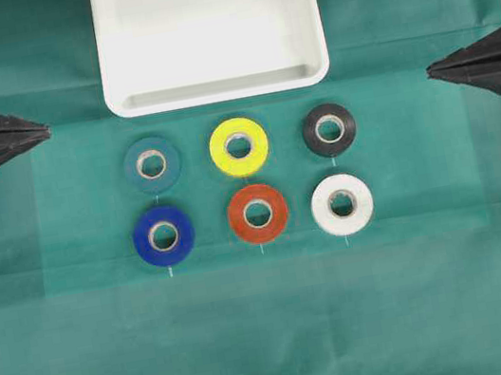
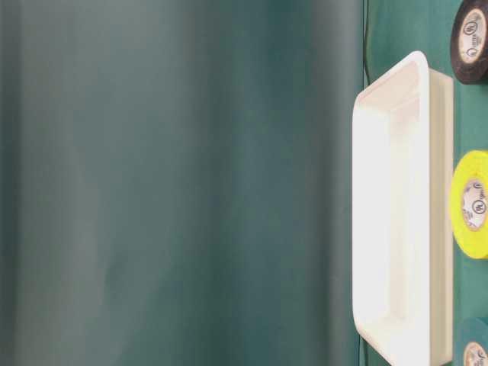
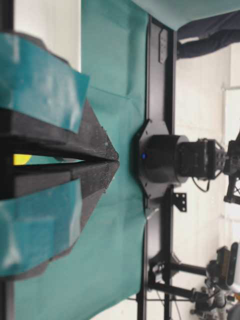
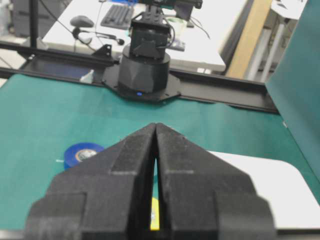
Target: Place the tape from the fixed location into the white case.
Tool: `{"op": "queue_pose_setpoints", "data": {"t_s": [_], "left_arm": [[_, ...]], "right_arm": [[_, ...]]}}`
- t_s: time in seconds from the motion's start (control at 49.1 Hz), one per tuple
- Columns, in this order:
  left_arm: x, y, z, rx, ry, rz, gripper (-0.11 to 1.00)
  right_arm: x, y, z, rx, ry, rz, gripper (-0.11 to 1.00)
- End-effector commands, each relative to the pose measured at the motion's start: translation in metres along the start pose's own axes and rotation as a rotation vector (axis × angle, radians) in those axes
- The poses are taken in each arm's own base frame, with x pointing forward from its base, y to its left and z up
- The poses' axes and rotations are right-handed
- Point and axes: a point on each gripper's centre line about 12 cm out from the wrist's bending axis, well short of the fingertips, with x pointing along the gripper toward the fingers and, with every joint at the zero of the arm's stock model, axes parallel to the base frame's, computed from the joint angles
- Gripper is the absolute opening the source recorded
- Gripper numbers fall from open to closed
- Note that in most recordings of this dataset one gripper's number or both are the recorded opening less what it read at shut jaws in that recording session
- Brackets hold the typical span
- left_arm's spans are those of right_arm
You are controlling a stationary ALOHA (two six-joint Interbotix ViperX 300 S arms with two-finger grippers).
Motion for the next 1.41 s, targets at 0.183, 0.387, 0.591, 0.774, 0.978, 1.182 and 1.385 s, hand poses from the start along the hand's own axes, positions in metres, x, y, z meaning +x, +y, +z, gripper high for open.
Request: {"op": "queue_pose_setpoints", "data": {"t_s": [0.183,0.387,0.591,0.774,0.978,1.182,1.385], "left_arm": [[0.0028,0.0004,0.0047,0.0,-0.006,0.002,0.02],[0.0029,0.0004,0.0021,-0.006,0.02,0.003,0.02],[0.0031,0.0004,0.0021,-0.006,0.023,0.003,0.02],[0.0031,0.0004,0.0021,-0.006,0.023,0.003,0.05],[0.0032,0.0005,0.0035,-0.012,0.015,0.003,0.51],[0.0032,0.0005,0.0028,-0.01,0.021,0.003,0.98],[0.0035,0.0005,0.004,-0.012,0.018,0.003,0.99]], "right_arm": [[0.0039,-0.0009,0.0135,-0.008,-0.029,-0.004,0.0],[0.0037,-0.0006,0.0098,-0.006,0.003,-0.003,0.0],[0.0038,-0.0009,0.0092,-0.006,0.012,-0.004,0.0],[0.004,-0.0009,0.0095,-0.005,0.017,-0.004,0.0],[0.0043,-0.0006,0.0096,-0.005,0.028,-0.003,0.0],[0.0052,-0.001,0.0089,-0.005,0.034,-0.004,0.0],[0.0067,-0.001,0.0087,-0.006,0.049,-0.004,0.0]]}}
